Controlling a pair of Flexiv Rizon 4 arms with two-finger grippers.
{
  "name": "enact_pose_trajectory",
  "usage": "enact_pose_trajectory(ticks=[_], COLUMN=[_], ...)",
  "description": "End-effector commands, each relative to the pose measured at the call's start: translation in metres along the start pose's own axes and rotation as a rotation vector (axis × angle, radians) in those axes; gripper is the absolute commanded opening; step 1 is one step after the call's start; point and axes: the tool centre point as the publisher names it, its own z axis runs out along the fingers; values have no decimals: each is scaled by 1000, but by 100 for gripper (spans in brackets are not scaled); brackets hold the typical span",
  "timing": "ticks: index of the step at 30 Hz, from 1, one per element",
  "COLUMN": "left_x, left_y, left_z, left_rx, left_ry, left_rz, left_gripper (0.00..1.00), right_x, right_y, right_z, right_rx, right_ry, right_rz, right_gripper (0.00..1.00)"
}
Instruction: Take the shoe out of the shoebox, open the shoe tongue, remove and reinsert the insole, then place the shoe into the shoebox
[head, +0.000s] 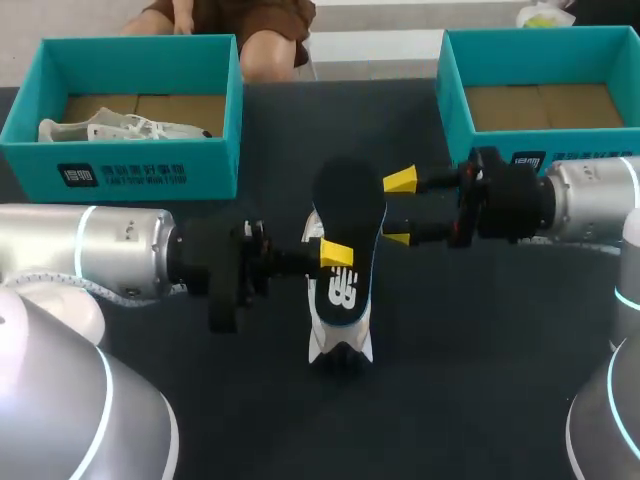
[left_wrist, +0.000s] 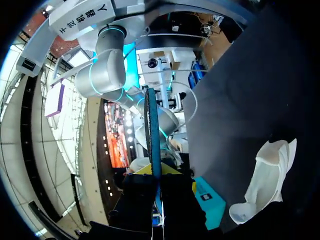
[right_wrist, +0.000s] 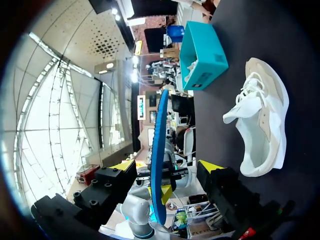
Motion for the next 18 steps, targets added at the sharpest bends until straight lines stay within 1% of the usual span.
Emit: enact_pose_trajectory(ticks=[1,2,3,5,9,18], left_x=[8,8,9,11,14,23], left_y=[5,6,6,8,14,13], left_z=[17,18,20,23,26,34], left_rx=[-1,1,2,-4,-18,-4], left_ry=[-3,0,0,3,7,27], left_rz=[22,35,37,40,44,50], left_gripper=[0,0,0,0,0,0], right_x=[-2,-2,-2,-2,-2,-3], right_y=[1,1,1,0,0,1], right_z=[6,6,6,7,7,10], right_rx=[-1,-1,-2,-2,-5,-1], right_ry=[3,4,4,5,3,8], right_rz=[2,3,3,3,4,3], right_gripper=[69,69,67,52,42,33])
